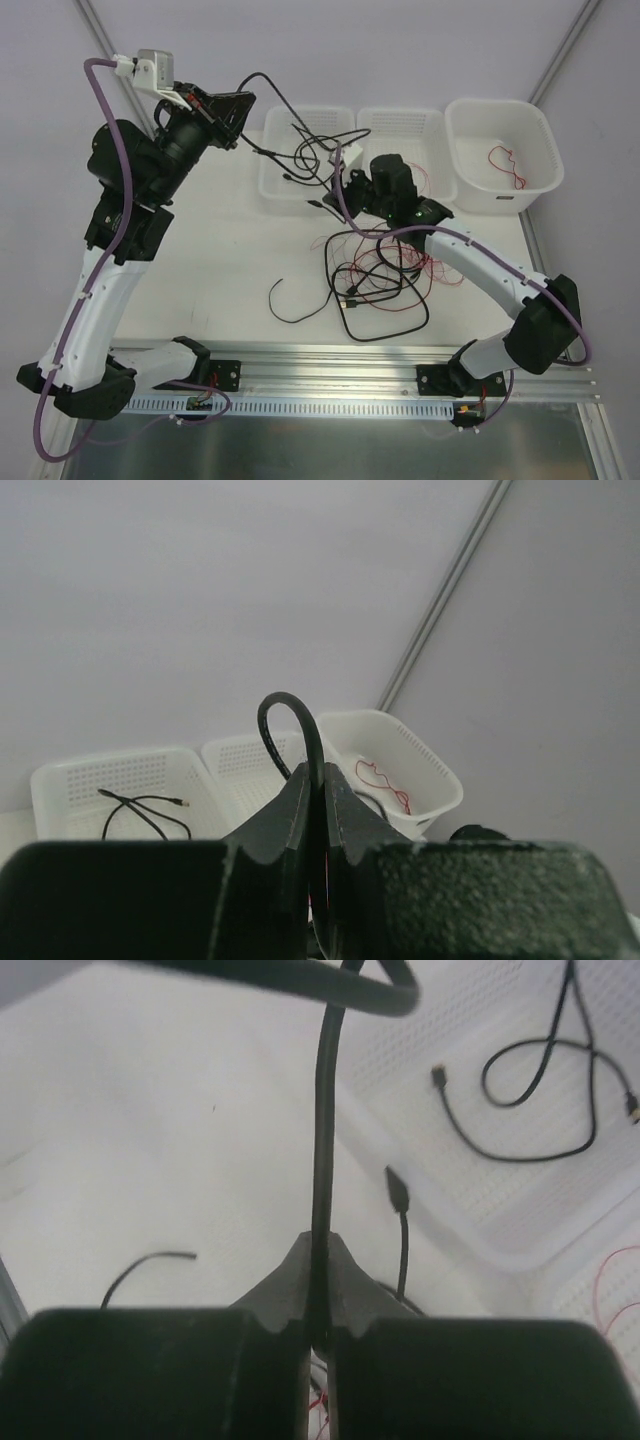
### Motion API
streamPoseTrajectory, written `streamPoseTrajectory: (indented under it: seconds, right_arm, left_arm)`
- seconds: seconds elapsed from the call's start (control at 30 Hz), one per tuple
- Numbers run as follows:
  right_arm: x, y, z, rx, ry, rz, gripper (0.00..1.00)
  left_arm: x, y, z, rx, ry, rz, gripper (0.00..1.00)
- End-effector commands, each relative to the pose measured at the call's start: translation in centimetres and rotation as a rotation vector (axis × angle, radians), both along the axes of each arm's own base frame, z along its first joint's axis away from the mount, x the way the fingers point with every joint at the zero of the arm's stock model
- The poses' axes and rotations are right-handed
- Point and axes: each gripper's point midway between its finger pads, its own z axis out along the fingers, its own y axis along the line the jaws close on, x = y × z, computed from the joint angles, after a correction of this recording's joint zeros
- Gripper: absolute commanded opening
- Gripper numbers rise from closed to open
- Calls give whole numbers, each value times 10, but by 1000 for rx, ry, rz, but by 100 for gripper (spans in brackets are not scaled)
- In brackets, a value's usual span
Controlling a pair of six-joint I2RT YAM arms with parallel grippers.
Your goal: Untangle the cables
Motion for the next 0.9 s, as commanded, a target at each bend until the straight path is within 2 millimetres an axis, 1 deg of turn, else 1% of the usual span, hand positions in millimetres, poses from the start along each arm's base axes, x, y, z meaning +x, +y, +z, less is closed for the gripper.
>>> streamPoseTrajectory:
  seconds: [0.0,0.03,0.07,0.1,0.13,0.17,0.2,0.23,0.27,0.3,0.33,0.37,0.4,0.43,0.47,0.5,0.57,0.6,0.67,0.7,0.77,0.8,0.83,0.87]
  right_arm:
    - [24,-3,83,136,-128,-71,1]
    - [30,-3,91,153,-133,-81,1]
    - [37,-3,110,189,-154,-95,1]
    - [44,-1,120,212,-179,-104,1]
    - [54,1,118,212,-185,-130,1]
    - [62,2,129,235,-206,-149,1]
    - [69,4,136,260,-226,-162,1]
    - [83,8,127,259,-209,-174,1]
    - [90,10,140,289,-223,-175,1]
    - [95,12,145,314,-209,-174,1]
    - [102,15,142,320,-204,-173,1]
    - [112,19,134,318,-192,-177,1]
    - [117,22,143,338,-200,-178,1]
    - [120,25,144,352,-185,-166,1]
    - [130,29,132,342,-167,-172,1]
    - [135,31,137,349,-177,-175,1]
    - [151,30,125,336,-168,-215,1]
    - [161,34,106,319,-139,-225,1]
    - [176,35,93,338,-99,-240,1]
    - [187,39,69,325,-57,-250,1]
    - [202,39,57,351,-14,-275,2]
    - [208,40,42,337,27,-286,3]
    - [218,44,25,329,62,-288,4]
    - [220,44,11,321,101,-300,6]
  left_arm:
    - [20,-16,-10,27,5,-31,4]
    - [24,-20,-14,39,10,-39,4]
    - [29,-23,-18,48,18,-41,4]
    - [37,-27,-25,68,29,-42,4]
    - [43,-30,-30,78,34,-40,4]
    - [48,-31,-32,92,25,-36,4]
    - [58,-36,-39,104,37,-35,3]
    - [63,-38,-42,111,36,-36,4]
    - [67,-41,-42,115,28,-39,3]
    - [77,-47,-51,127,46,-42,4]
    - [80,-48,-50,132,41,-46,3]
    - [85,-50,-54,143,48,-44,3]
    - [95,-52,-57,140,49,-37,3]
    - [98,-53,-58,140,48,-37,3]
    - [101,-53,-57,141,43,-35,3]
    - [111,-56,-64,145,50,-32,3]
    - [122,-57,-72,153,58,-26,3]
    - [134,-60,-83,161,74,-26,3]
    - [149,-60,-97,161,100,-21,3]
    - [161,-65,-114,169,128,-27,3]
    - [179,-65,-128,158,129,-22,3]
    - [194,-69,-149,165,160,-23,3]
    - [201,-72,-153,156,148,-33,3]
    - [210,-72,-163,150,164,-33,3]
